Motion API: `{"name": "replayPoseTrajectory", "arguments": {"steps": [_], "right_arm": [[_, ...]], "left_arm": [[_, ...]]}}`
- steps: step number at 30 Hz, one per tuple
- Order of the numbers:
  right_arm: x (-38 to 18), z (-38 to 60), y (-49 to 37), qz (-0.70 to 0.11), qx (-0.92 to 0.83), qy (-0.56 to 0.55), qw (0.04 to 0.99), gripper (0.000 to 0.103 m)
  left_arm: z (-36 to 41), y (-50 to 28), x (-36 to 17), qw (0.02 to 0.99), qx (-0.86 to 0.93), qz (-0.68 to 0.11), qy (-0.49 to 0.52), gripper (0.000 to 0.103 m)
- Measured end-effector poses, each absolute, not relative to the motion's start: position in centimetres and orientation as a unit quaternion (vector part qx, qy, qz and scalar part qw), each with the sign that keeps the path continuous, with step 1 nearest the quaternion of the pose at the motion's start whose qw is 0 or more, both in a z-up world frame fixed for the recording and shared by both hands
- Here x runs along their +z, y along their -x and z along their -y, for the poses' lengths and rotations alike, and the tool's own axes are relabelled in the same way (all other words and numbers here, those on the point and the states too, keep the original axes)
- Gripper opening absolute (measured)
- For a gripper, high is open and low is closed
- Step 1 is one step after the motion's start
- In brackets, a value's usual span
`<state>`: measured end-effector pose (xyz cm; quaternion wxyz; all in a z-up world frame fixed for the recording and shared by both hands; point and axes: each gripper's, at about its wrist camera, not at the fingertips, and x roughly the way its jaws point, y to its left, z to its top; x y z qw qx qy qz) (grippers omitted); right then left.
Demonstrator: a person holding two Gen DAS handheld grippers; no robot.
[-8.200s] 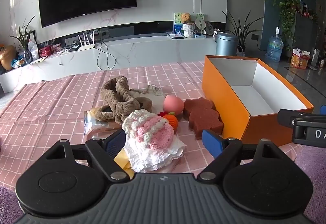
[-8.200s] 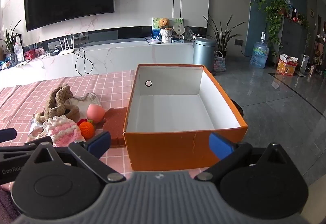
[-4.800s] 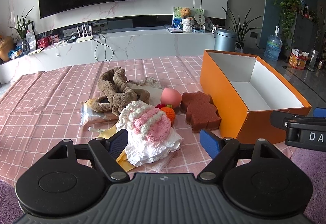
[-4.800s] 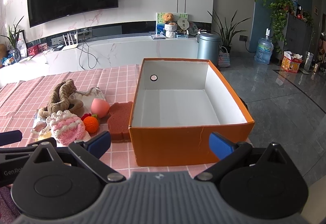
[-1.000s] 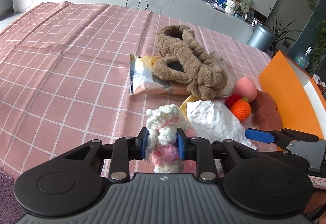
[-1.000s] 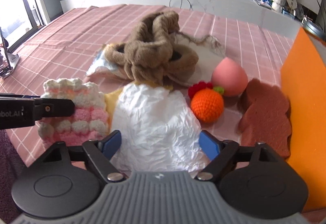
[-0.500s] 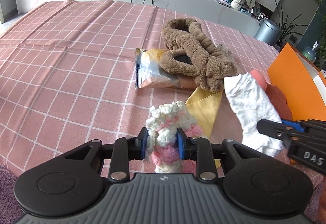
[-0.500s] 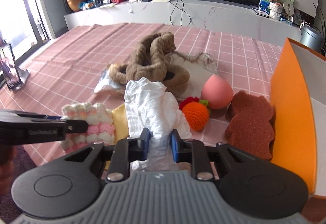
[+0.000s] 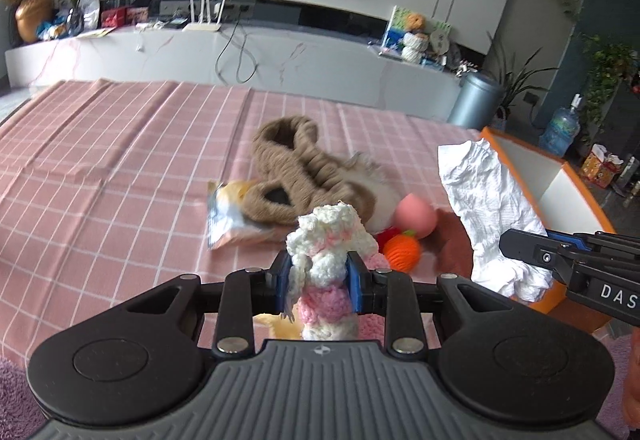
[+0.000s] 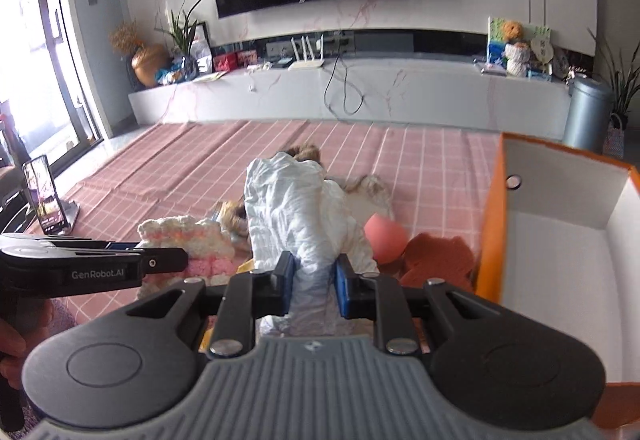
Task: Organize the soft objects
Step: 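Lift the crocheted cake and white cloth and carry both toward the orange box, then lower both items into the box and open both grippers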
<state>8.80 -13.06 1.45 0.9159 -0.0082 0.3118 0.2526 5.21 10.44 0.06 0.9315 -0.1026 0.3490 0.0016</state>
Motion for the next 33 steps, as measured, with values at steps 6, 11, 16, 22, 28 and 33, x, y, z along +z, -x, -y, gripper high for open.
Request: {"name": "replayPoseTrajectory", "arguments": {"steps": [6, 11, 16, 22, 28, 33], "right_arm": [[3.7, 16.1, -8.7, -0.278, 0.214, 0.009, 0.936, 0.02], [4.9, 19.3, -9.2, -0.263, 0.169, 0.016, 0.95, 0.02], [5.4, 22.9, -9.9, -0.272, 0.126, 0.022, 0.954, 0.02], [4.1, 27.6, -11.7, -0.342, 0.103, 0.007, 0.934, 0.02], [1.2, 30.2, -13.9, -0.423, 0.104, 0.018, 0.9, 0.02], [-1.2, 30.7, -15.9, -0.477, 0.121, 0.025, 0.87, 0.02]], "left_arm": [[-7.8, -6.1, 2.7, 0.942, -0.042, -0.322, 0.09, 0.032], [-4.1, -7.5, 5.0, 0.945, -0.103, -0.3, 0.072, 0.032], [1.0, -9.7, 6.7, 0.938, -0.184, -0.288, 0.065, 0.032], [7.0, -13.3, 5.8, 0.911, -0.248, -0.328, 0.03, 0.032], [11.0, -15.7, 2.6, 0.88, -0.274, -0.386, -0.025, 0.032], [13.2, -16.6, 0.6, 0.859, -0.278, -0.423, -0.08, 0.032]]}}
